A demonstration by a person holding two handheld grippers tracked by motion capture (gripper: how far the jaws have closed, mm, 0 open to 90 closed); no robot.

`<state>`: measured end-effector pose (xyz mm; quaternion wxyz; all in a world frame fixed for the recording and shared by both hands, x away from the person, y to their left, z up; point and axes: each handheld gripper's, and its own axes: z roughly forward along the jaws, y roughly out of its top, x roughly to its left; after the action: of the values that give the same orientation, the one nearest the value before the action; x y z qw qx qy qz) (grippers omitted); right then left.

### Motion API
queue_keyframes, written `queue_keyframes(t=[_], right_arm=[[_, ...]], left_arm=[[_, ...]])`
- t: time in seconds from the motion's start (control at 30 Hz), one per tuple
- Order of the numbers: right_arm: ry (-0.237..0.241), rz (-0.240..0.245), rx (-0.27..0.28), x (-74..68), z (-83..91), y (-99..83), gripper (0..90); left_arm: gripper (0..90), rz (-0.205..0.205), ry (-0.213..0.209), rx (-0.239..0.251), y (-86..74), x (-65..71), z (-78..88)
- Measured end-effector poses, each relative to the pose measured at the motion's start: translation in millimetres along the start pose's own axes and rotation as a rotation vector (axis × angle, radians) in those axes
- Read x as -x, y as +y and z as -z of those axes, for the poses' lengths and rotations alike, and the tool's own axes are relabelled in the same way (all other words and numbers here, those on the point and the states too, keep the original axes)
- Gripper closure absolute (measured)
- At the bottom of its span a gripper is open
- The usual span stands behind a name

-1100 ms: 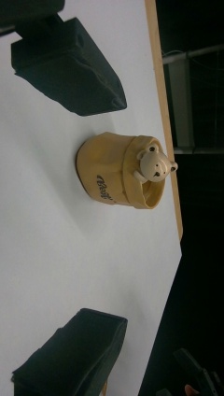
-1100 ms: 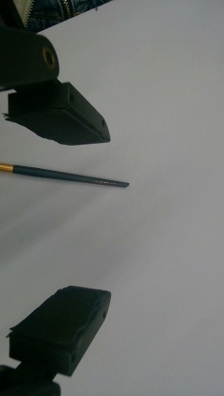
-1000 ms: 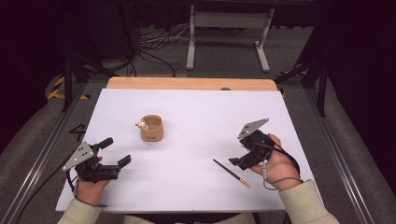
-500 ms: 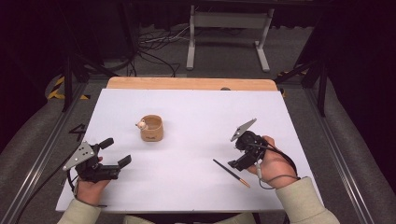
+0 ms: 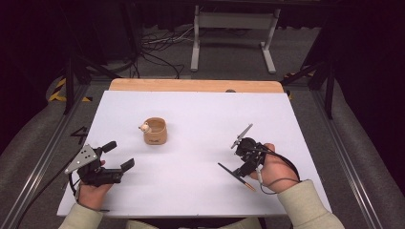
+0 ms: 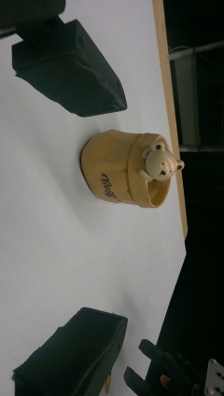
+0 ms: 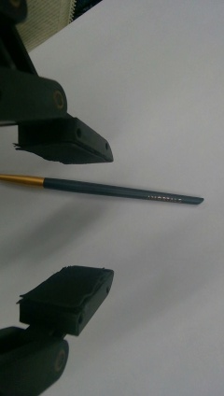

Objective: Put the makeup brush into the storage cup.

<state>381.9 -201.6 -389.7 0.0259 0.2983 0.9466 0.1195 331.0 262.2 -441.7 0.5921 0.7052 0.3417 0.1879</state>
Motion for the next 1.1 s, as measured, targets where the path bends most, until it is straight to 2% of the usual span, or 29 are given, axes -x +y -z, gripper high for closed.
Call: queue_keyframes(t=[0.37,0.53,0.67,0.97,1.1], right_arm=[[0.001,-0.014,-0.078,0.5,-13.4,-0.1,48.7],[0.022,-0.018,-0.125,-0.8,-21.0,-0.1,55.2],[0.025,-0.022,-0.151,-1.1,-26.2,0.5,56.4],[0.009,-0.02,-0.184,-2.2,-29.6,2.0,65.5],[-0.023,-0.007,-0.2,-4.8,-30.6,3.4,71.8]], left_arm=[[2.3,0.001,-0.002,-0.009,-0.2,0.0,-1.2],[2.4,0.005,-0.002,-0.013,-0.2,-0.1,-1.3],[2.4,0.007,-0.002,-0.014,-0.1,0.2,-1.7],[2.5,0.007,0.001,-0.018,-0.2,0.5,-2.4],[2.6,0.006,-0.001,-0.022,-0.2,0.7,-3.0]])
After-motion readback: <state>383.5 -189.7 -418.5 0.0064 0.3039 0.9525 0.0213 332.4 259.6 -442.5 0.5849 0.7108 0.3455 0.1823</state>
